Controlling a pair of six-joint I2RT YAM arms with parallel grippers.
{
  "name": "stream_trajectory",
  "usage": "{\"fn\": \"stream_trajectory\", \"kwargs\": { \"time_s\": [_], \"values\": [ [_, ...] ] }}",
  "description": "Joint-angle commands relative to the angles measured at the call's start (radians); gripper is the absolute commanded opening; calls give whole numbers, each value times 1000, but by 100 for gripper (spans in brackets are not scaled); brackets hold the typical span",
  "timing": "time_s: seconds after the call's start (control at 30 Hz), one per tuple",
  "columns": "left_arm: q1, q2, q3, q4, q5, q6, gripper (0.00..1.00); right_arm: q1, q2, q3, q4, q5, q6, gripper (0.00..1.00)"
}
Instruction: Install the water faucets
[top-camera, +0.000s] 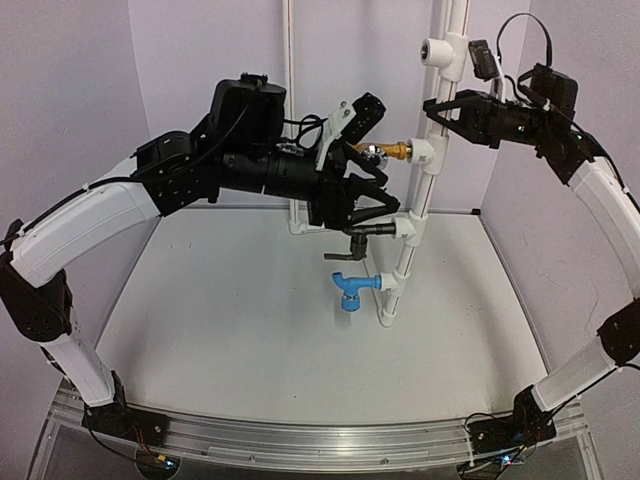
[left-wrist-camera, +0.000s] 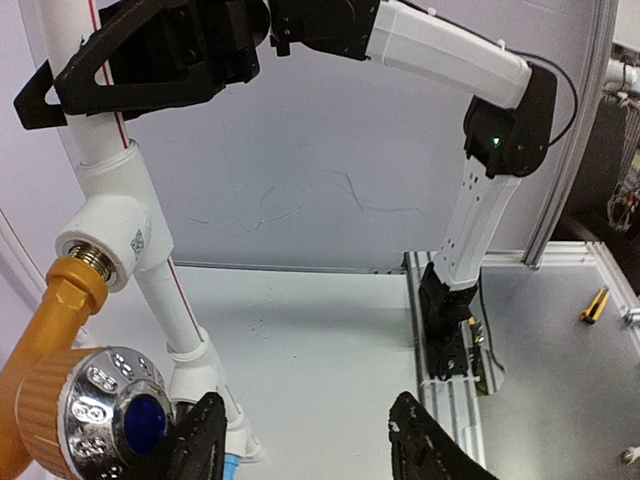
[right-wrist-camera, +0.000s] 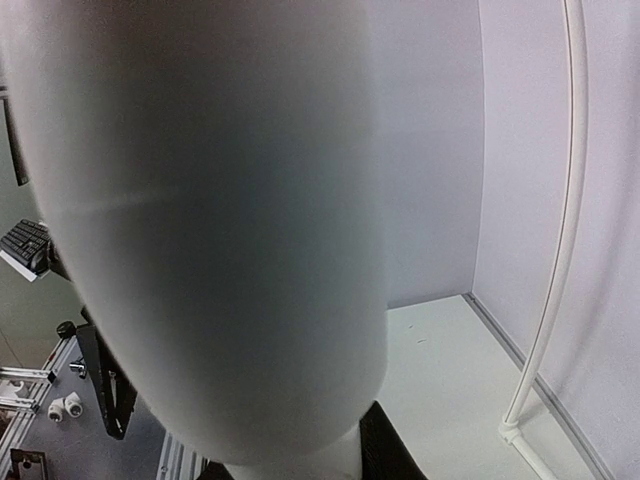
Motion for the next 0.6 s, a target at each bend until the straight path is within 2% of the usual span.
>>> {"fn": "stream_trajectory", "kwargs": {
  "time_s": [0.0,0.23,0.37,0.5,0.57],
  "values": [
    [16,-141,-88,169,-46,-316,64,-2,-24,-18,-96,-27,121,0],
    [26,-259,-221,161,-224,-703,74,-2,-33,-29,-95,-25,125,0],
    [80,-256,-269,248,-158,-966,79,-2,-32,-29,-94,-24,127,0],
    [164,-217,-271,329,-39,-1200,97,-2,-30,-29,-94,-25,129,0],
    [200,-178,-245,345,35,-1305,100,-2,-31,-30,-95,-23,130,0]
  ]
}}
